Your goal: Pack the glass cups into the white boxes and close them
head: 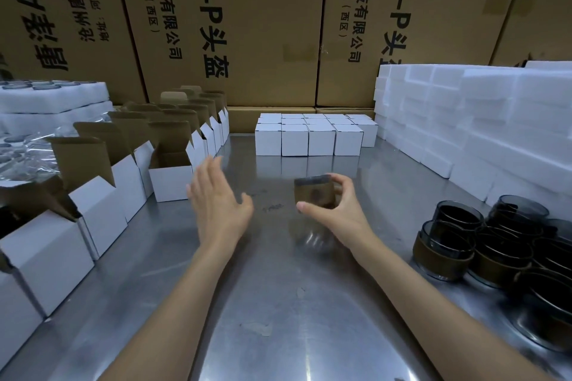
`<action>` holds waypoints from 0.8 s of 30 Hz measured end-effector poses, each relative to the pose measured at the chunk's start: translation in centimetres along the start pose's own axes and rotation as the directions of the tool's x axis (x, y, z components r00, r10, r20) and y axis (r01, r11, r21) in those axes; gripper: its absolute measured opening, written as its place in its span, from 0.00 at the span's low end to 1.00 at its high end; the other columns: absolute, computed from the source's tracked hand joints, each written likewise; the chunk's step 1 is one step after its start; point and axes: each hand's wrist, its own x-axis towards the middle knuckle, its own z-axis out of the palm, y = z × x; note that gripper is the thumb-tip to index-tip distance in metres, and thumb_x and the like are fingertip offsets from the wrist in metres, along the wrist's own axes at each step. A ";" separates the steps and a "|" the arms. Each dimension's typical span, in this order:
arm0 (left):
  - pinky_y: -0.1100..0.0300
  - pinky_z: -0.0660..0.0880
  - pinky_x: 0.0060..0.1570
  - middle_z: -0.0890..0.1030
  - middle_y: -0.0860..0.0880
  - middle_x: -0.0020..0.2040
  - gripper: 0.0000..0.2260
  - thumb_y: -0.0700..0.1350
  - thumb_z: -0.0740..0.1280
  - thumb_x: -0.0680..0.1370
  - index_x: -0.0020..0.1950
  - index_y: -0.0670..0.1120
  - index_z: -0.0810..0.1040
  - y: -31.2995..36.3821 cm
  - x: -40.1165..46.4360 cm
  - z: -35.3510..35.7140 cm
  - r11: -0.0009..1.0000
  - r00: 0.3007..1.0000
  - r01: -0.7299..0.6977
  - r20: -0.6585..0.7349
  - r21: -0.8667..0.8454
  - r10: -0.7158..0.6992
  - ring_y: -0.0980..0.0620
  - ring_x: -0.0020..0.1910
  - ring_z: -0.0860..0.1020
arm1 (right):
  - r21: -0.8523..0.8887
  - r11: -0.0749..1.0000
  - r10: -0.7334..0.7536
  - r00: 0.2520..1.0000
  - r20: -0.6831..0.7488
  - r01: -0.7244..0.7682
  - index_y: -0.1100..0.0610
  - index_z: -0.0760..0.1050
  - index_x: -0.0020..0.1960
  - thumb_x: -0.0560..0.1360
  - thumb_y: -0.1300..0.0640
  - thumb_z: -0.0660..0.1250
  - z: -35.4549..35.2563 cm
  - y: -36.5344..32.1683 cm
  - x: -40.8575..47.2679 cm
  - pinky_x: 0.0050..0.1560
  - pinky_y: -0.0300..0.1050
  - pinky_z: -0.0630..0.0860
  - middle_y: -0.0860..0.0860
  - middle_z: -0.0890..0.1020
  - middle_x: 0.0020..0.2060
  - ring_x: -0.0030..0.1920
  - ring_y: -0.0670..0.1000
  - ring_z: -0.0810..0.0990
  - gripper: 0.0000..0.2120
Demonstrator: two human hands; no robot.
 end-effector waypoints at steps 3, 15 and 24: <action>0.45 0.47 0.75 0.53 0.43 0.78 0.37 0.44 0.69 0.74 0.77 0.42 0.52 -2.0 0.7 -0.6 0.986 0.994 0.108 0.004 0.130 -0.110 0.43 0.77 0.49 | -0.301 0.952 -0.024 0.992 0.126 0.062 0.48 0.61 0.67 0.65 0.54 0.79 0.1 0.8 -0.1 0.56 0.37 0.68 0.48 0.65 0.60 0.58 0.46 0.70 0.38; 0.42 0.44 0.74 0.54 0.44 0.79 0.34 0.49 0.66 0.78 0.78 0.43 0.53 -5.5 3.0 -1.0 0.967 0.989 0.108 0.078 0.232 -0.129 0.42 0.78 0.47 | -0.499 0.851 -0.022 0.962 0.274 0.162 0.47 0.63 0.64 0.64 0.44 0.77 0.4 1.2 -0.5 0.59 0.42 0.70 0.45 0.65 0.57 0.57 0.47 0.72 0.36; 0.39 0.54 0.70 0.75 0.39 0.55 0.14 0.46 0.69 0.77 0.58 0.39 0.77 -4.4 2.8 -0.8 0.943 0.999 -0.024 -0.014 0.331 0.031 0.39 0.59 0.71 | -0.511 0.842 -0.028 0.960 0.277 0.172 0.47 0.64 0.64 0.63 0.43 0.77 0.6 1.2 -0.5 0.60 0.44 0.72 0.44 0.66 0.56 0.57 0.46 0.72 0.35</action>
